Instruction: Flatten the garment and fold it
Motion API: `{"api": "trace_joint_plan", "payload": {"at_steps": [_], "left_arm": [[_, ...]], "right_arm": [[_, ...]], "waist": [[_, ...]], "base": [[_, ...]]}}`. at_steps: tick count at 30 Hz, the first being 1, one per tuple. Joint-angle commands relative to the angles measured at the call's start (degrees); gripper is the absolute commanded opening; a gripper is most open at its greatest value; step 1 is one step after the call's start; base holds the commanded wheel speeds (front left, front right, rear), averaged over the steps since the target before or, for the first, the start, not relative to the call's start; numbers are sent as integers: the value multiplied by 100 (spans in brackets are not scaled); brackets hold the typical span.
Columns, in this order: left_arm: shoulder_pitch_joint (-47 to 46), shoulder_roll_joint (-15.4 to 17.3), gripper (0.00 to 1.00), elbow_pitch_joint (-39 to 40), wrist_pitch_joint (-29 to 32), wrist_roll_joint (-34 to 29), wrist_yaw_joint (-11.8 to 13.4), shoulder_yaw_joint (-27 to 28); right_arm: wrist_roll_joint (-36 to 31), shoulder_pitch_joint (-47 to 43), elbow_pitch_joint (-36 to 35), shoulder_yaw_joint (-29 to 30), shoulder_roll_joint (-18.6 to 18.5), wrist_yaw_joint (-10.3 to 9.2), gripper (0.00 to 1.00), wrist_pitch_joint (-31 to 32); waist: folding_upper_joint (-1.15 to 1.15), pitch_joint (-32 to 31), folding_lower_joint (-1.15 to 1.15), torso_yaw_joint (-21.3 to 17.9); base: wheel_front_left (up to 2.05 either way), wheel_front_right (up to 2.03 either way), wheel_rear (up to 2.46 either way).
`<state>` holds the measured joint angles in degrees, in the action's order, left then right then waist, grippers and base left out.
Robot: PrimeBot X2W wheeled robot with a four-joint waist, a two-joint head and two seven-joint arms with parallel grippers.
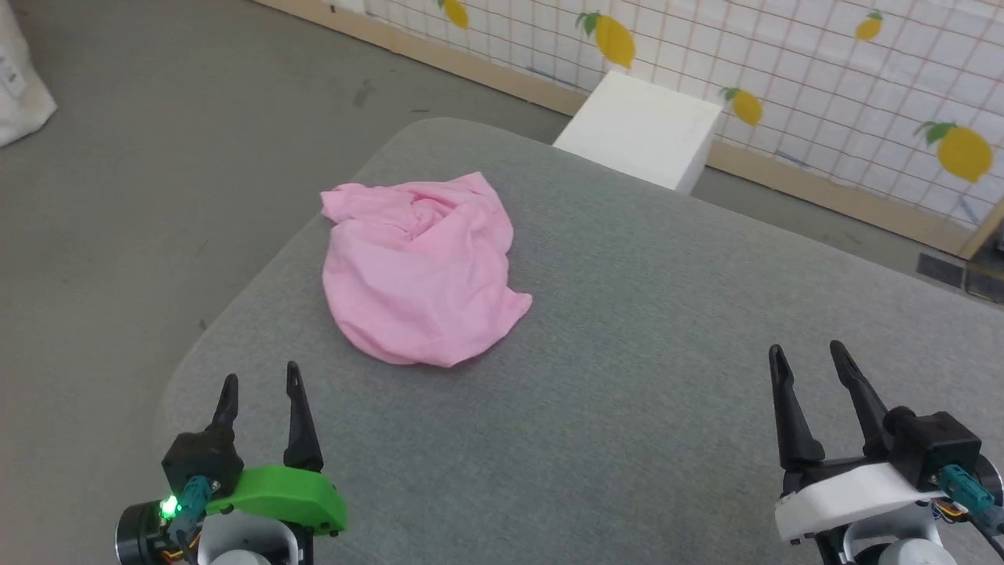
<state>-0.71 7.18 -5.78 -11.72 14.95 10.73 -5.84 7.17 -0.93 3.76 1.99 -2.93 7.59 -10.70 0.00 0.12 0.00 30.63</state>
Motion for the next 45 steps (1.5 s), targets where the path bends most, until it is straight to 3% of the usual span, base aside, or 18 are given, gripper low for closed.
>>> {"api": "trace_joint_plan", "payload": {"at_steps": [1,12,20,26,32,40,45], "left_arm": [[-38,54,100,-31,-60,63,57,-12],[-30,129,100,-65,-189,246,202,-68],[-416,206,100,-63,-192,457,5,9],[-1479,348,100,-490,295,909,-333,158],[-2694,692,100,-1184,1252,1419,-599,388],[-3160,1156,100,-2001,2883,2256,-576,861],[-2901,1321,100,-2326,3840,2644,-335,1062]], "right_arm": [[51,39,13,15,4,-9,100,-72],[131,4,36,20,5,-10,100,-168],[21,97,-116,-22,5,-10,100,-20],[-271,446,-456,-125,5,-10,100,260],[-415,801,-663,-197,5,-10,100,356],[-328,1281,-627,-277,5,-10,100,135],[-148,1408,-343,-293,5,-10,100,-100]], "waist": [[0,-12,0,115],[0,-42,0,499],[0,264,0,357],[0,1153,0,-208],[0,2094,0,-977],[0,2976,0,-2061],[0,3088,0,-2499]], "base": [[0,0,0],[0,0,0],[0,0,0],[0,0,0],[0,0,0],[0,0,0],[0,0,0]]}}
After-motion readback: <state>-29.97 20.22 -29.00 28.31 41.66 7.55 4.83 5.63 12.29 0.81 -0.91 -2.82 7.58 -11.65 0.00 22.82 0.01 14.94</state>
